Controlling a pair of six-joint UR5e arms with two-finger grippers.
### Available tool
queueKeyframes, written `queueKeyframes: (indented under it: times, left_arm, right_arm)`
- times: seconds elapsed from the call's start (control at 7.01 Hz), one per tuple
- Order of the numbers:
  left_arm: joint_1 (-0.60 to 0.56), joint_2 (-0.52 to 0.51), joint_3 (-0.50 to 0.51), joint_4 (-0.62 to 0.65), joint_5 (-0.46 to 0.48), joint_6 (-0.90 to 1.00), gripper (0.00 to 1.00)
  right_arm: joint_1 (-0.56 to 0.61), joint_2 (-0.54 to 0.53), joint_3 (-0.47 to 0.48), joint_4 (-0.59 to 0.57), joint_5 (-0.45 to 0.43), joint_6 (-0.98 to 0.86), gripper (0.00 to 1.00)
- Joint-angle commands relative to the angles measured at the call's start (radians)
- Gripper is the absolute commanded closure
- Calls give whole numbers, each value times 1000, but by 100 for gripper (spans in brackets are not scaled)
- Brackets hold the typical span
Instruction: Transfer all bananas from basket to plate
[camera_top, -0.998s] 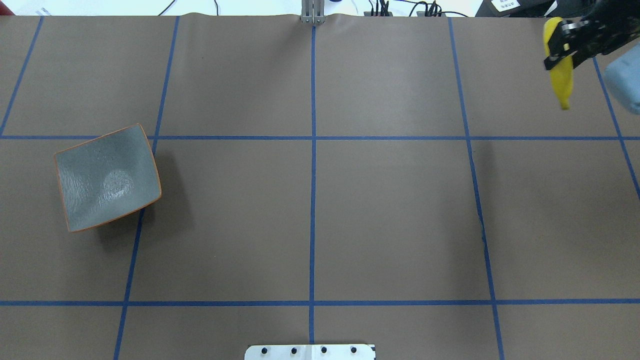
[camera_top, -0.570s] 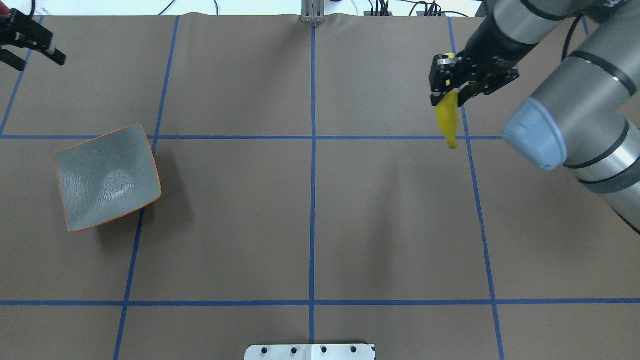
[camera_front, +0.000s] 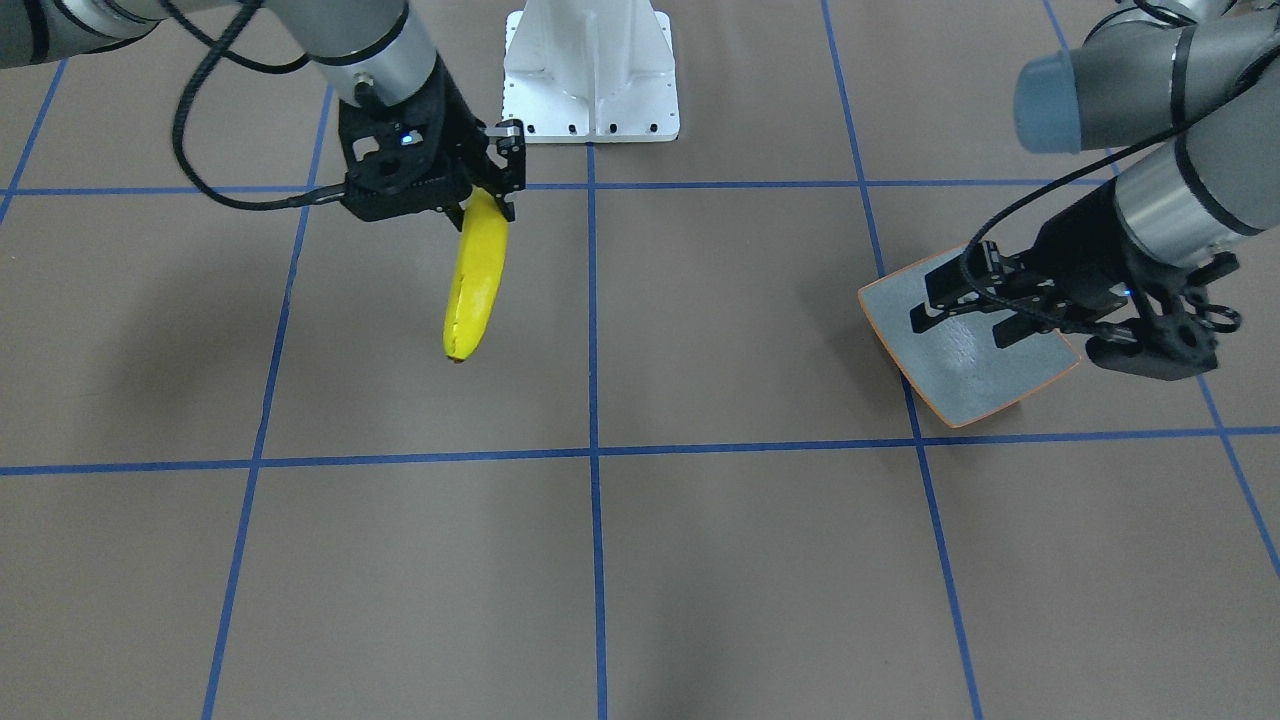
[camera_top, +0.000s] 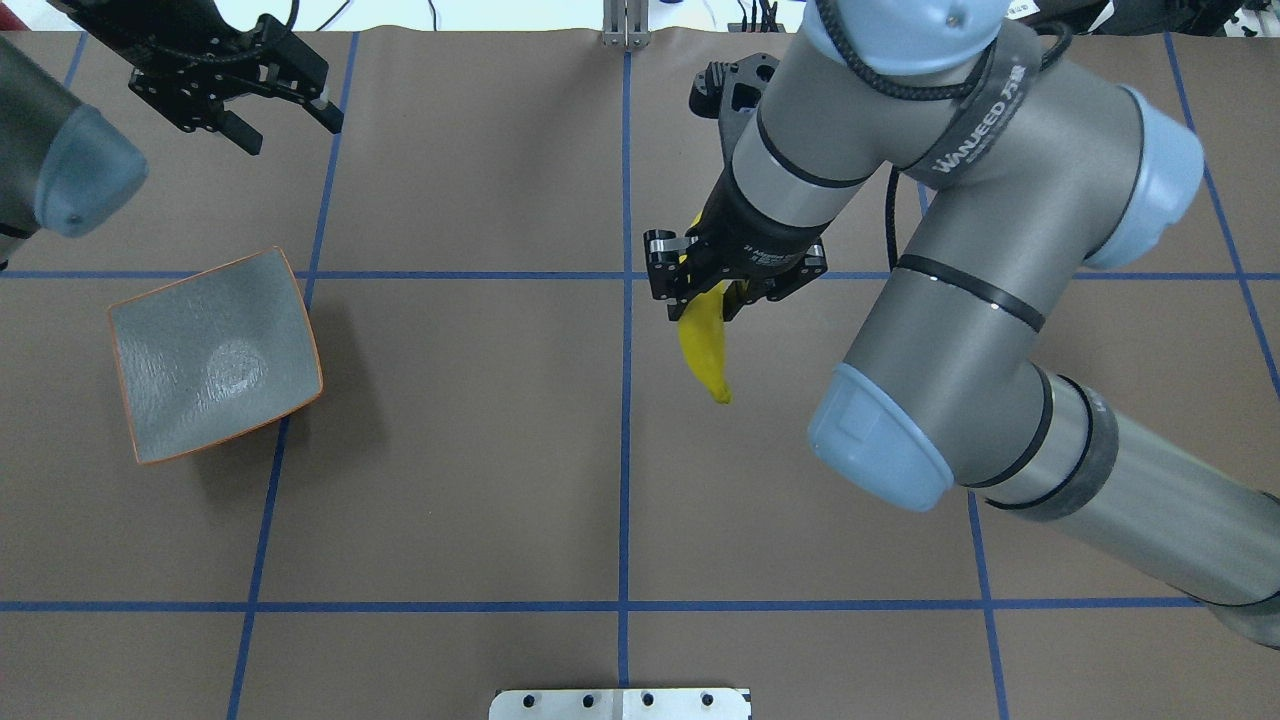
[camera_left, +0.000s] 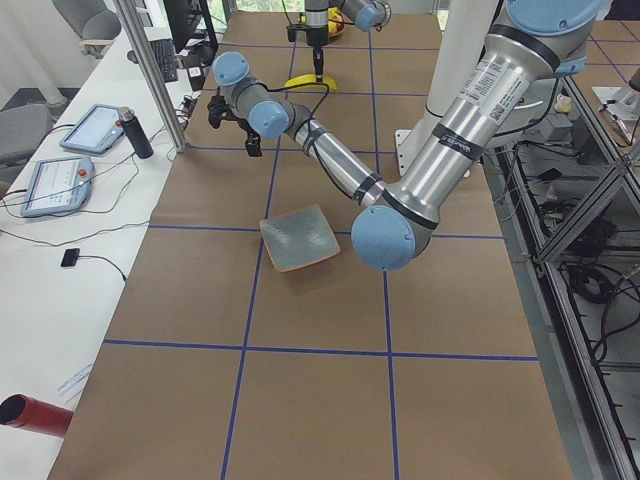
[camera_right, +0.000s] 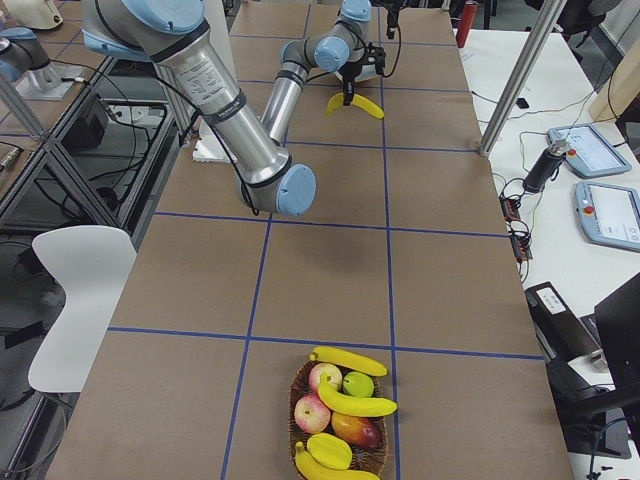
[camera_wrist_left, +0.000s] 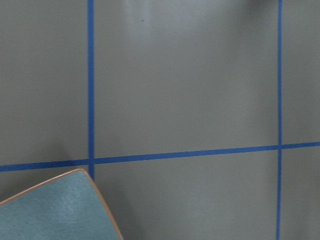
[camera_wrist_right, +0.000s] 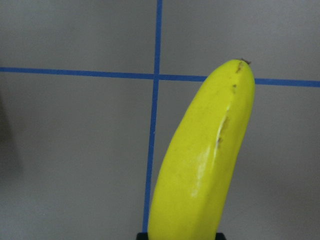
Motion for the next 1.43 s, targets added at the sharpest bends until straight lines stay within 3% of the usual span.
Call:
queueKeyframes:
  times: [0.0, 0.29, 0.71, 1.0, 1.28]
  left_arm:
    - [74, -39, 14, -212, 32, -331, 0]
    - [167, -67, 52, -384, 142, -520, 0]
    - [180, -91, 108, -573, 144, -675, 0]
    - [180, -114, 126, -685, 179, -774, 0]
    - [191, -119, 126, -720, 179, -811, 0]
  right_arm:
    - [-77, 31, -3, 0, -65, 70, 100]
    - [-80, 38, -4, 4, -68, 70, 100]
    - [-79, 56, 0, 35, -70, 70, 100]
    - [-77, 44, 0, 152, -70, 100, 100]
    - [-77, 24, 0, 254, -71, 130, 100]
